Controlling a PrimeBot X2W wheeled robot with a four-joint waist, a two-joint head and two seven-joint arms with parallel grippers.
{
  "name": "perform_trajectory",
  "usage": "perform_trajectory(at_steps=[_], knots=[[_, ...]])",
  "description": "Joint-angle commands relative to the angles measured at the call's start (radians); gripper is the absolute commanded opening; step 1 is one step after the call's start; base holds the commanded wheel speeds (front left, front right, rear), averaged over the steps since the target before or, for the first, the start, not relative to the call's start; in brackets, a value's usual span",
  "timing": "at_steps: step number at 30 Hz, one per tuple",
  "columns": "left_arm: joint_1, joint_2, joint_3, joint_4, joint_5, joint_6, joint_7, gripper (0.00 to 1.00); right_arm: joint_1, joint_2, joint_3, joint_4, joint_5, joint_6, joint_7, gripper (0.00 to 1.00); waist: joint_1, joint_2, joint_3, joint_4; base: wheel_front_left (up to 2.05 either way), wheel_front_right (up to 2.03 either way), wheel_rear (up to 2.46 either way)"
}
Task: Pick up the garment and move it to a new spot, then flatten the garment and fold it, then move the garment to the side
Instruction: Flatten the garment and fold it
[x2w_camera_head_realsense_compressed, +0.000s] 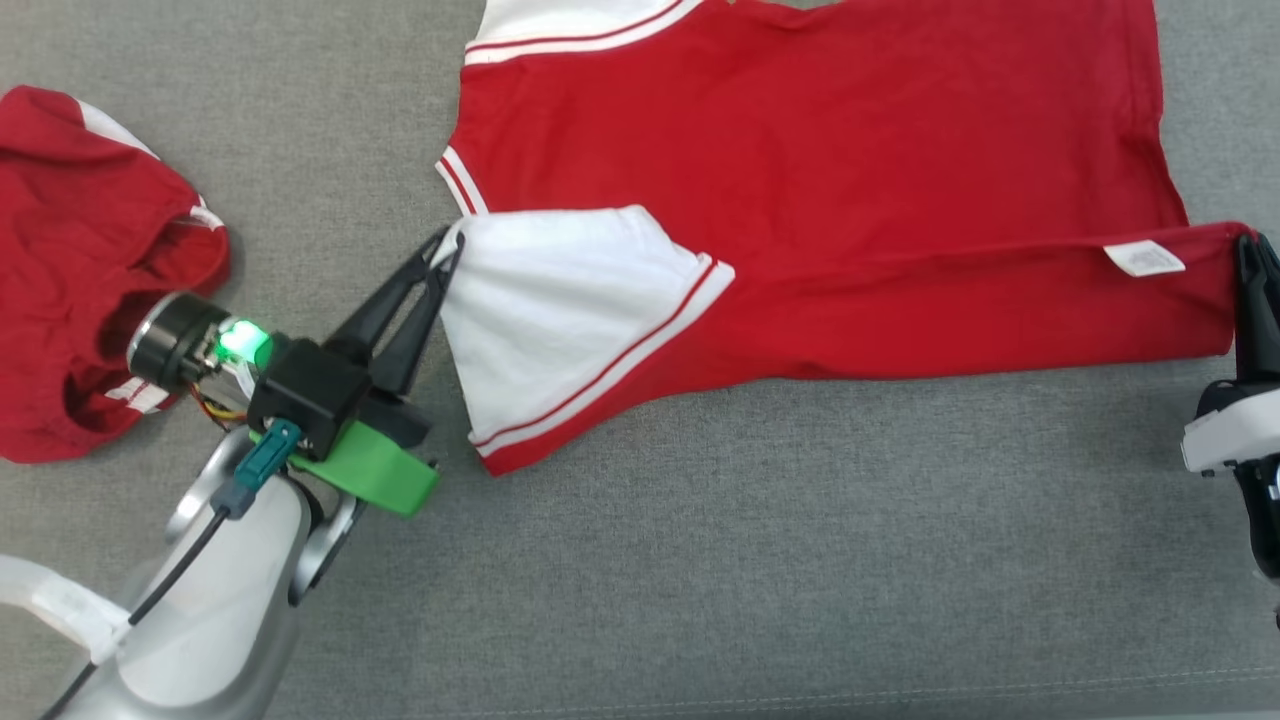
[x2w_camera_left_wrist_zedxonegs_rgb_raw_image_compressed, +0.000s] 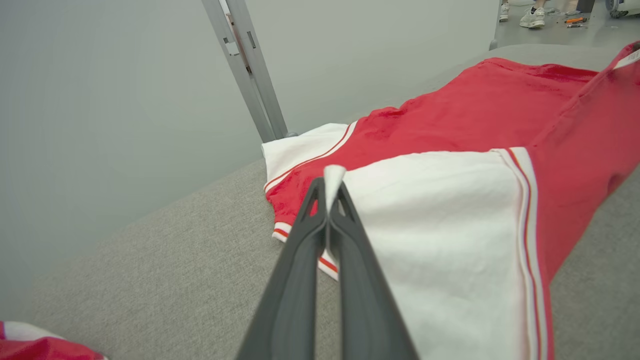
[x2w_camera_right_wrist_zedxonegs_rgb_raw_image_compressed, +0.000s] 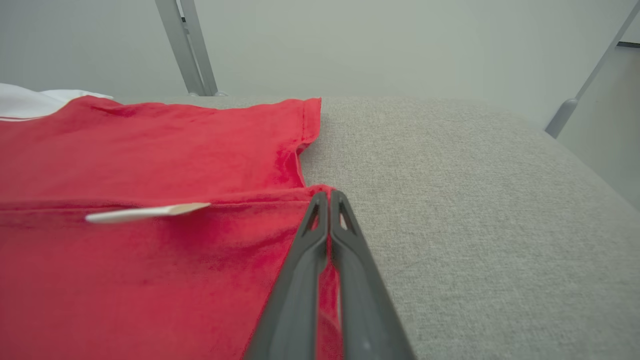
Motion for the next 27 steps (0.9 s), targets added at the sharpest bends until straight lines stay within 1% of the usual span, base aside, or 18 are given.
perform_trajectory(at_steps=[1, 5, 7, 8, 9, 10, 11, 13, 16, 19, 21, 24, 27], knots=[[-0.031, 0.000, 0.005, 0.015, 0.017, 0.010, -0.007, 0.00, -0.024, -0.003, 0.006, 0.005, -0.009, 0.000, -0.003, 0.00, 0.0001, 0.0000, 0.033, -0.003, 0.00, 0.00, 0.00], [-0.077, -0.009, -0.001, 0.048, 0.043, 0.009, -0.007, 0.00, -0.066, -0.004, 0.024, 0.022, -0.013, 0.000, -0.003, 0.00, 0.0001, 0.0000, 0.068, -0.009, 0.00, 0.00, 0.00], [-0.085, -0.021, -0.005, 0.075, 0.035, 0.004, -0.007, 0.00, -0.085, -0.006, 0.033, 0.034, -0.018, 0.000, -0.003, 0.00, 0.0001, 0.0000, 0.079, -0.011, 0.00, 0.00, 0.00], [-0.090, -0.026, -0.007, 0.083, 0.033, 0.003, -0.007, 0.02, -0.094, -0.005, 0.038, 0.039, -0.019, 0.000, -0.003, 0.01, 0.0001, 0.0000, 0.082, -0.012, 0.00, 0.00, 0.00], [-0.091, -0.037, -0.008, 0.093, 0.022, 0.001, -0.007, 0.44, -0.103, -0.003, 0.042, 0.045, -0.019, 0.000, -0.003, 0.21, 0.0001, 0.0000, 0.084, -0.013, 0.00, 0.00, 0.00], [-0.087, -0.047, -0.002, 0.101, 0.010, 0.001, -0.007, 1.00, -0.108, -0.001, 0.042, 0.047, -0.022, 0.000, -0.003, 0.63, 0.0001, 0.0000, 0.084, -0.013, 0.00, 0.00, 0.00], [-0.079, -0.055, 0.007, 0.103, -0.003, 0.002, -0.007, 1.00, -0.112, 0.001, 0.039, 0.048, -0.024, 0.000, -0.003, 1.00, 0.0001, 0.0000, 0.082, -0.014, 0.00, 0.00, 0.00], [-0.046, -0.067, 0.026, 0.107, -0.022, 0.008, -0.007, 1.00, -0.108, 0.008, 0.029, 0.035, -0.033, 0.000, -0.003, 1.00, 0.0001, 0.0000, 0.070, -0.016, 0.00, 0.00, 0.00], [0.014, -0.094, 0.059, 0.066, -0.056, 0.027, -0.007, 1.00, -0.078, 0.018, -0.002, 0.011, -0.049, 0.000, -0.003, 1.00, 0.0001, 0.0000, 0.047, -0.018, 0.00, 0.00, 0.00], [0.127, -0.116, 0.093, 0.029, -0.113, 0.042, -0.007, 1.00, -0.031, 0.034, -0.031, -0.015, -0.059, 0.000, -0.003, 1.00, 0.0001, 0.0000, 0.015, -0.021, 0.00, 0.00, 0.00], [0.195, -0.130, 0.100, 0.020, -0.155, 0.043, -0.004, 1.00, -0.001, 0.043, -0.047, -0.030, -0.065, 0.000, -0.003, 1.00, 0.0001, 0.0000, -0.004, -0.021, 0.00, 0.00, 0.00], [0.293, -0.188, 0.125, 0.008, -0.298, 0.028, 0.040, 1.00, 0.047, 0.063, -0.058, -0.043, -0.067, 0.000, -0.003, 1.00, 0.0001, 0.0000, -0.027, -0.019, 0.00, 0.00, 0.00], [0.336, -0.210, 0.136, 0.010, -0.393, 0.019, 0.094, 1.00, 0.073, 0.078, -0.059, -0.048, -0.055, 0.000, -0.003, 1.00, 0.0001, 0.0000, -0.042, -0.019, 0.00, 0.00, 0.00]])
